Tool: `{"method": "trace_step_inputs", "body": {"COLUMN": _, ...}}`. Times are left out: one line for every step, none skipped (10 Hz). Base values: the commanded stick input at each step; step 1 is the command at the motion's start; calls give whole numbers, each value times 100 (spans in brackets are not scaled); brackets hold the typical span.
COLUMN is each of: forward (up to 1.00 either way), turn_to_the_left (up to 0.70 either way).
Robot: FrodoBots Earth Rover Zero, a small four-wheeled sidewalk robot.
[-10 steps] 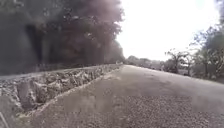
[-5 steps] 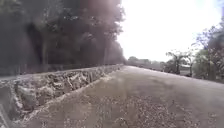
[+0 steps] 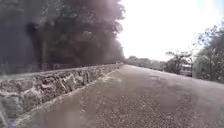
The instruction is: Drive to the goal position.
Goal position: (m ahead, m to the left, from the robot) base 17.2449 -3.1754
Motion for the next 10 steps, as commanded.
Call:
{"method": "trace_step_inputs", "body": {"forward": 50, "turn_to_the_left": 0}}
{"method": "trace_step_inputs", "body": {"forward": 50, "turn_to_the_left": 0}}
{"method": "trace_step_inputs", "body": {"forward": 50, "turn_to_the_left": 0}}
{"method": "trace_step_inputs", "body": {"forward": 50, "turn_to_the_left": 0}}
{"method": "trace_step_inputs", "body": {"forward": 50, "turn_to_the_left": 0}}
{"method": "trace_step_inputs", "body": {"forward": 50, "turn_to_the_left": 0}}
{"method": "trace_step_inputs", "body": {"forward": 50, "turn_to_the_left": 0}}
{"method": "trace_step_inputs", "body": {"forward": 50, "turn_to_the_left": -50}}
{"method": "trace_step_inputs", "body": {"forward": 50, "turn_to_the_left": -50}}
{"method": "trace_step_inputs", "body": {"forward": 50, "turn_to_the_left": -40}}
